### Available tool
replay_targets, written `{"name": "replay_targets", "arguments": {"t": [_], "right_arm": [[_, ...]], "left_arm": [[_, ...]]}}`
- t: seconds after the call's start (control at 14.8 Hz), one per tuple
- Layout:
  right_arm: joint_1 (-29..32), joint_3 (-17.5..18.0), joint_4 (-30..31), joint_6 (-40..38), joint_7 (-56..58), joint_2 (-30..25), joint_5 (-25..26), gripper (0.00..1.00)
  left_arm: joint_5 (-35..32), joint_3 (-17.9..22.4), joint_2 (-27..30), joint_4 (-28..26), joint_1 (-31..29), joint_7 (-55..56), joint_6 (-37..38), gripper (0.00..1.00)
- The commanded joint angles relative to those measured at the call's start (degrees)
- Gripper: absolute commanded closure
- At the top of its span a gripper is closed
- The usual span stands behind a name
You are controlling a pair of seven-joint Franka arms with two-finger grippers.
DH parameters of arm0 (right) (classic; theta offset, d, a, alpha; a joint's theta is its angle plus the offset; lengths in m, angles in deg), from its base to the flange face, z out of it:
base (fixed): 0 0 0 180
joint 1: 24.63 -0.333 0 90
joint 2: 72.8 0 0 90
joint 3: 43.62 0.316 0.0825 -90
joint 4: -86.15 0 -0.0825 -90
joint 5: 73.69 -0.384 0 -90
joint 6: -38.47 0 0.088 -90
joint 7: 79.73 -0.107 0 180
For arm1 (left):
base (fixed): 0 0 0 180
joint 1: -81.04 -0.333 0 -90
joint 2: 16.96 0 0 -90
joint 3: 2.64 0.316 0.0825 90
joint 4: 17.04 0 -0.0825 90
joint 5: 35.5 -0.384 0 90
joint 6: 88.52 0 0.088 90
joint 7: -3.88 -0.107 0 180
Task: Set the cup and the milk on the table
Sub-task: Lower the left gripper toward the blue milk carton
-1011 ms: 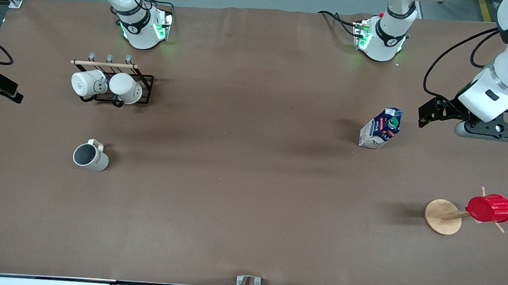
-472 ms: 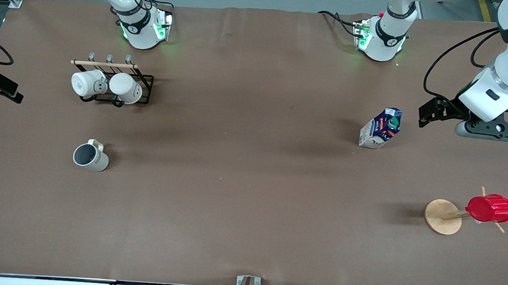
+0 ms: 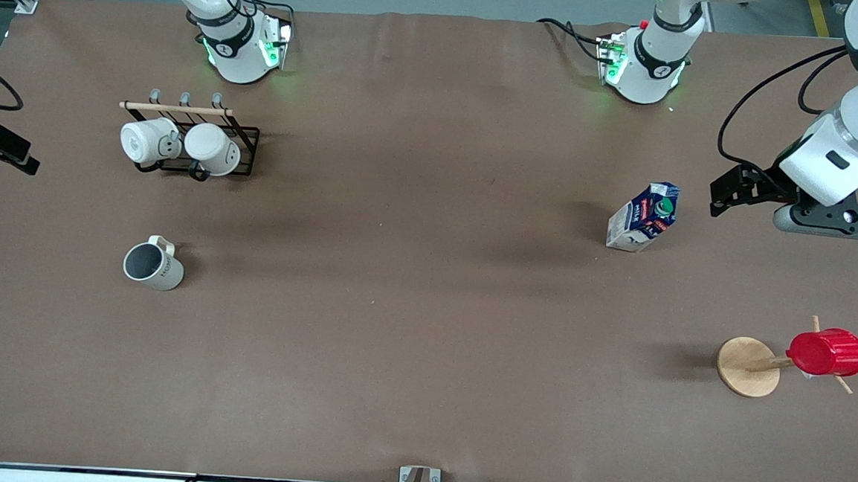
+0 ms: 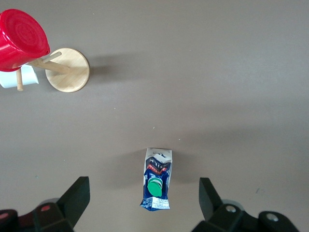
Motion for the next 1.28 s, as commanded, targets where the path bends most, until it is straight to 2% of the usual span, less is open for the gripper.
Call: {"name": "replay_targets", "arguments": {"t": [0.0,0.4,0.67,1.01,1.21], "right_arm": [[0.4,0.3,1.3,0.2,-0.4,-1.1,0.9,0.0],[0.5,0.3,1.3,0.2,-0.4,-1.1,0.9,0.0],[0.5,0.2,1.3,0.2,-0.4,-1.1,0.9,0.0],[0.6,0.2,1.3,0.3,-0.4,-1.1,0.8,0.0],[0.6,-0.6,1.5,0.4,-0.3,-0.9,0.8,0.0]], "left_arm": [[-1.0,-0.2,-0.4,1.0,-0.1,0.4,0.0,0.0],[-0.9,-0.2,-0.4,0.2,-0.2,0.0,-0.1,0.0],[-0.8,-0.2,0.2,-2.7,-0.3,0.0,-2.4,0.0],[-0.4,-0.3,0.2,-9.2,-0.3,0.1,-5.9,0.0],[-0.4,-0.3,0.3,-15.6,0.0,0.2,-9.9,0.0]]}}
